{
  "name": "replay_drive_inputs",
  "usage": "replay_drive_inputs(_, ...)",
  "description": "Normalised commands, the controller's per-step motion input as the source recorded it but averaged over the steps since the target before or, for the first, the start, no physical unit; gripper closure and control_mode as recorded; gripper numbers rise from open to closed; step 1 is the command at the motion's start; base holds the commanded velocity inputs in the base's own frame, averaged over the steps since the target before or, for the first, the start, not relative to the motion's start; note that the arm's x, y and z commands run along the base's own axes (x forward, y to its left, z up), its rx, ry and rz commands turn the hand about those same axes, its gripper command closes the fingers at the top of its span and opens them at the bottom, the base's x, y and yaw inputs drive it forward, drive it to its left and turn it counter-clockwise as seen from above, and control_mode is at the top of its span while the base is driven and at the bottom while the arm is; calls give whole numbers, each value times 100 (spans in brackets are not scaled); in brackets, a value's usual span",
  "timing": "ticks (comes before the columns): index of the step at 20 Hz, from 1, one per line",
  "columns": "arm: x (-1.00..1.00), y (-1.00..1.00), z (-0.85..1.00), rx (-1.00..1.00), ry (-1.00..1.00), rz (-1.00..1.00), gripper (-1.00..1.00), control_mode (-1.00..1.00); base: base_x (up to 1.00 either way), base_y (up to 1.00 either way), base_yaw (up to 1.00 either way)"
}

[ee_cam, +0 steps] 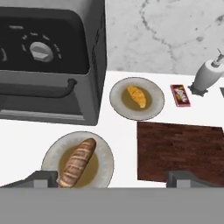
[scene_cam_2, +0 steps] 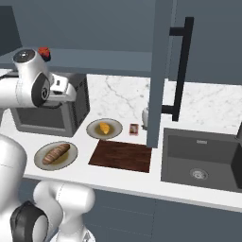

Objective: From the different types of pastries on the counter, select a croissant and place it on the cutting board. Then retrieve a jar of jam from the cabinet and place it alongside the croissant on the cutting board.

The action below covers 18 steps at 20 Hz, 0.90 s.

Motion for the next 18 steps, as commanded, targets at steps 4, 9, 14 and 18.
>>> replay_drive_inputs(4,-18,24,-6,0,-8,0,-100,-100,0,0,0)
replay_drive_inputs(9,-37,12,-30,0,-18,0,-100,-100,0,0,0)
replay_drive_inputs(14,3,28,58,2,-19,2,-100,-100,0,0,0)
replay_drive_inputs(18,36,36,100,4,-5,12,-100,-100,0,0,0)
